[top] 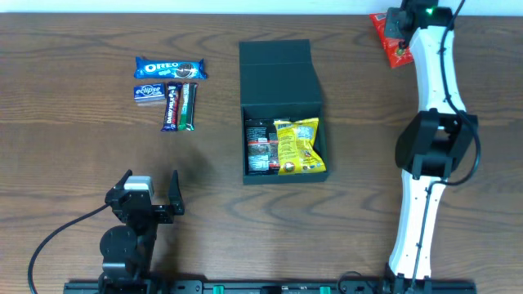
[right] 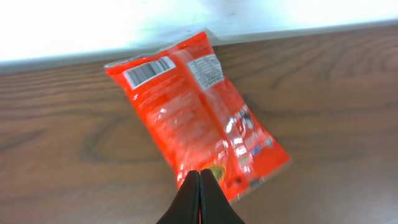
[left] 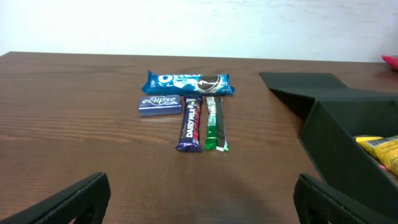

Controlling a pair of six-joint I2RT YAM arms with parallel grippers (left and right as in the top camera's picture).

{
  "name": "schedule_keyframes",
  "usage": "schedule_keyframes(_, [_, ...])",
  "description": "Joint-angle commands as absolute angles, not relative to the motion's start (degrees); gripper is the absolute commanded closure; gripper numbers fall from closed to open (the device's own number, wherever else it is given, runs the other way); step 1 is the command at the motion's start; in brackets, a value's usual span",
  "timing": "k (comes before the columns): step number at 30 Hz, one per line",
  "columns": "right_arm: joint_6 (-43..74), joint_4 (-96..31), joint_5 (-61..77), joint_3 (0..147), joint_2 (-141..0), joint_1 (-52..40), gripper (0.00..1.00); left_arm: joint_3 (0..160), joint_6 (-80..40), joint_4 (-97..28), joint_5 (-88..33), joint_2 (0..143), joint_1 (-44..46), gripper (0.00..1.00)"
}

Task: Pack container
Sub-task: 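Reach right gripper to the red snack bag and grasp it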

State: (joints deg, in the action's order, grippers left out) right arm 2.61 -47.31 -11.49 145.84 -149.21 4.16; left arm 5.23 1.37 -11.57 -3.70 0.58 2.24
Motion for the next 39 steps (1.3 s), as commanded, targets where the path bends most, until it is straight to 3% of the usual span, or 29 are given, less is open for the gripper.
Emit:
schedule_keyframes(1, [1.58, -45.65, -12.73, 147.79, -150.85, 4.43, 0.93, 3.66, 1.69, -12.16, -3.88, 0.25, 1.89, 0.05])
schedule_keyframes(2, [1.61, -45.06, -13.19, 147.79, -151.22, 4.43, 0.89, 3.66, 1.72, -12.16, -3.88, 0.25, 1.89, 0.04])
schedule_keyframes(5, [1.3, -42.92, -13.52, 147.61, -152.0, 4.56, 0.32, 3.66, 1.72, -12.16, -3.88, 0.25, 1.89, 0.05])
schedule_keyframes(11, [-4.51, -39.57, -13.52, 144.11, -152.18, 5.19, 0.1, 3.66, 1.69, -12.16, -3.88, 0.25, 1.89, 0.04])
schedule_keyframes(18, [-5.48, -35.38, -12.69, 138.82, -152.18, 6.98, 0.01, 3.66, 1.72, -12.16, -3.88, 0.25, 1.89, 0.05])
schedule_keyframes(39, [-6.28, -30.61, -3.99, 135.17, -156.7, 8.32, 0.01, 3.66, 1.72, -12.16, -3.88, 0.25, 1.89, 0.05])
